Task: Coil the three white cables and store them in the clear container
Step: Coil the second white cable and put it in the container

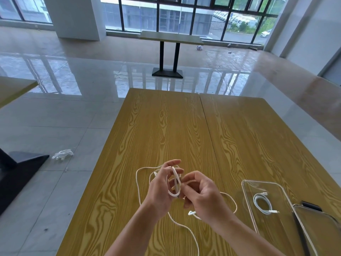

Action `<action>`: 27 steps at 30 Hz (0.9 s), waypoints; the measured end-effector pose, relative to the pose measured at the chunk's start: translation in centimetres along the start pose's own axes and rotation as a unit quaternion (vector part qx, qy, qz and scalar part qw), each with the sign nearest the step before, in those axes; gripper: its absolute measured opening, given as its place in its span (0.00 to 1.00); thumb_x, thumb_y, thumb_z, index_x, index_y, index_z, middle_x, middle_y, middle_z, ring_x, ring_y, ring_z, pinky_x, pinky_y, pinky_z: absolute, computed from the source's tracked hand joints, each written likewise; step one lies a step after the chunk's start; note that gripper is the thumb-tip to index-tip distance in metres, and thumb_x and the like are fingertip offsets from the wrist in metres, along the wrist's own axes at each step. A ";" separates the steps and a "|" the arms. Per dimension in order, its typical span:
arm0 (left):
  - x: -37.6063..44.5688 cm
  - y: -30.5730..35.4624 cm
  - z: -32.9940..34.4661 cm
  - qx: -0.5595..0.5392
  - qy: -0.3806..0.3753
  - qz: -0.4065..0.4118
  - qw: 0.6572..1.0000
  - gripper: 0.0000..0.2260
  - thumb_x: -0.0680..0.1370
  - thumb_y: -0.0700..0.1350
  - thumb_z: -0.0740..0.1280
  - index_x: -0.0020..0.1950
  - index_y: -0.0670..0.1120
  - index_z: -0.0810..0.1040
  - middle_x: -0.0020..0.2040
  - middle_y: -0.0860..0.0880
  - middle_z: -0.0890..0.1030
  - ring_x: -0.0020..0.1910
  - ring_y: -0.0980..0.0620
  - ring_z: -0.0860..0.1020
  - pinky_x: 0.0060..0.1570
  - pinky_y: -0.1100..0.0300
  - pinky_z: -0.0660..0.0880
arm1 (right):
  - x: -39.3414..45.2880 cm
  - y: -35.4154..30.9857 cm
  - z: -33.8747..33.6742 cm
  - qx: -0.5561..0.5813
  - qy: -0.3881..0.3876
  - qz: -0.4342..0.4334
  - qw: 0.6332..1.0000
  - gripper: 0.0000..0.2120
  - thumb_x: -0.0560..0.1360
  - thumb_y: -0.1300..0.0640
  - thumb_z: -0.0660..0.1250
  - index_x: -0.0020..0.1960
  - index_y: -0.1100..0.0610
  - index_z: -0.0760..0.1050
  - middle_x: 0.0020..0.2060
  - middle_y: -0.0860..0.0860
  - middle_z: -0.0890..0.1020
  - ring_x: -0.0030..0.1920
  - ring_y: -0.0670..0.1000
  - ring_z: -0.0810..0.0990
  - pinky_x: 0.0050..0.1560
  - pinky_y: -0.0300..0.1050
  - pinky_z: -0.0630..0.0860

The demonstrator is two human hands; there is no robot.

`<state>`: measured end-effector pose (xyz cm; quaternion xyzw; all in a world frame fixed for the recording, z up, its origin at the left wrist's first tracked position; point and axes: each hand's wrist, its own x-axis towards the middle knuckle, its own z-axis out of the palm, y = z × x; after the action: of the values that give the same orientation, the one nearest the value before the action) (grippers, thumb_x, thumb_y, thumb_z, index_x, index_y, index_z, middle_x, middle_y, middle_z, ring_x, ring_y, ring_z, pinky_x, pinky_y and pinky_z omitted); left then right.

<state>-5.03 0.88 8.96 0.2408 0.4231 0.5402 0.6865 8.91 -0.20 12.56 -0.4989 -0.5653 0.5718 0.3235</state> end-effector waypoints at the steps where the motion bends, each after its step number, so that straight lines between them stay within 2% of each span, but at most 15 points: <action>1: 0.0 -0.1 0.1 0.003 0.006 0.000 1.000 0.14 0.81 0.45 0.57 0.57 0.48 0.82 0.53 0.42 0.78 0.47 0.43 0.77 0.38 0.52 0.74 | 0.0 0.1 0.2 0.003 0.013 -0.001 1.000 0.02 0.79 0.61 0.68 0.48 0.58 0.79 0.35 0.53 0.85 0.32 0.52 0.80 0.36 0.48 0.81; 4: -0.1 -0.2 0.6 0.021 -0.013 -0.007 1.000 0.17 0.84 0.51 0.53 0.60 0.47 0.79 0.52 0.40 0.78 0.47 0.43 0.78 0.40 0.52 0.75 | 0.1 0.2 0.8 0.011 0.036 -0.005 0.999 0.06 0.78 0.62 0.70 0.42 0.56 0.81 0.37 0.51 0.86 0.30 0.52 0.81 0.33 0.47 0.82; 7: -0.4 -0.3 1.1 0.058 -0.033 -0.005 0.998 0.18 0.84 0.55 0.53 0.63 0.45 0.74 0.44 0.43 0.78 0.37 0.47 0.79 0.28 0.57 0.71 | 0.0 0.1 1.3 -0.023 0.050 -0.014 0.998 0.06 0.77 0.60 0.71 0.42 0.54 0.83 0.34 0.52 0.84 0.27 0.50 0.80 0.30 0.45 0.81; 8: -0.5 -0.3 1.3 0.070 -0.028 0.000 0.997 0.17 0.84 0.54 0.54 0.62 0.45 0.73 0.44 0.44 0.77 0.35 0.48 0.78 0.27 0.57 0.70 | 0.0 0.0 1.4 -0.031 0.052 -0.015 0.998 0.05 0.77 0.60 0.71 0.43 0.55 0.84 0.34 0.54 0.84 0.26 0.49 0.80 0.30 0.44 0.81; 10: -0.5 -0.3 1.3 0.078 -0.006 0.007 0.997 0.15 0.85 0.52 0.53 0.59 0.45 0.74 0.44 0.43 0.77 0.35 0.48 0.79 0.32 0.54 0.71 | -0.1 -0.1 1.4 -0.033 0.048 -0.011 0.998 0.07 0.78 0.62 0.69 0.45 0.55 0.85 0.33 0.56 0.84 0.26 0.48 0.80 0.29 0.42 0.81; 14: 0.1 -0.3 0.6 0.068 0.067 0.016 0.995 0.15 0.85 0.51 0.53 0.52 0.46 0.77 0.45 0.42 0.79 0.39 0.46 0.78 0.41 0.48 0.75 | -0.3 0.0 1.1 -0.040 0.008 -0.007 0.999 0.11 0.79 0.62 0.66 0.49 0.50 0.86 0.37 0.50 0.86 0.30 0.47 0.82 0.34 0.43 0.82; 16: 0.6 0.1 0.1 0.039 0.118 0.028 0.992 0.14 0.84 0.50 0.55 0.50 0.46 0.78 0.43 0.42 0.80 0.39 0.46 0.77 0.41 0.49 0.74 | -0.3 0.5 0.6 -0.070 0.000 -0.006 0.998 0.10 0.79 0.61 0.67 0.49 0.50 0.85 0.36 0.48 0.85 0.31 0.48 0.82 0.36 0.44 0.83; 18: 0.9 1.0 -0.4 0.008 0.151 0.039 0.988 0.13 0.84 0.49 0.56 0.51 0.44 0.77 0.41 0.42 0.80 0.38 0.46 0.77 0.38 0.51 0.74 | -0.4 0.9 0.0 -0.110 -0.034 0.007 0.993 0.09 0.80 0.59 0.67 0.50 0.49 0.84 0.35 0.49 0.84 0.32 0.48 0.82 0.38 0.46 0.83; 21: 1.4 2.5 -1.3 -0.033 0.191 0.042 0.980 0.15 0.85 0.51 0.55 0.52 0.43 0.77 0.39 0.43 0.81 0.37 0.48 0.77 0.36 0.54 0.74 | -0.4 0.9 -1.0 -0.186 -0.130 0.040 0.973 0.10 0.82 0.55 0.64 0.59 0.49 0.81 0.37 0.48 0.85 0.34 0.46 0.81 0.40 0.41 0.81; 24: 2.0 4.3 -2.6 -0.087 0.227 0.043 0.969 0.16 0.85 0.52 0.55 0.53 0.43 0.76 0.42 0.42 0.81 0.38 0.47 0.78 0.36 0.54 0.75 | -0.2 0.4 -2.4 -0.287 -0.222 0.078 0.928 0.13 0.83 0.52 0.62 0.64 0.47 0.79 0.39 0.45 0.85 0.36 0.41 0.81 0.43 0.37 0.79; 27: 2.4 5.8 -3.7 -0.132 0.236 0.063 0.961 0.16 0.85 0.52 0.54 0.53 0.43 0.76 0.43 0.41 0.80 0.39 0.47 0.77 0.36 0.54 0.74 | -0.3 -0.2 -3.4 -0.332 -0.289 0.124 0.889 0.13 0.83 0.52 0.60 0.64 0.43 0.79 0.41 0.44 0.86 0.38 0.40 0.81 0.43 0.34 0.76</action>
<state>-11.14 4.42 10.79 0.0396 0.4818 0.6751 0.5573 12.17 0.70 13.24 -0.4558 -0.7241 0.5054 -0.1123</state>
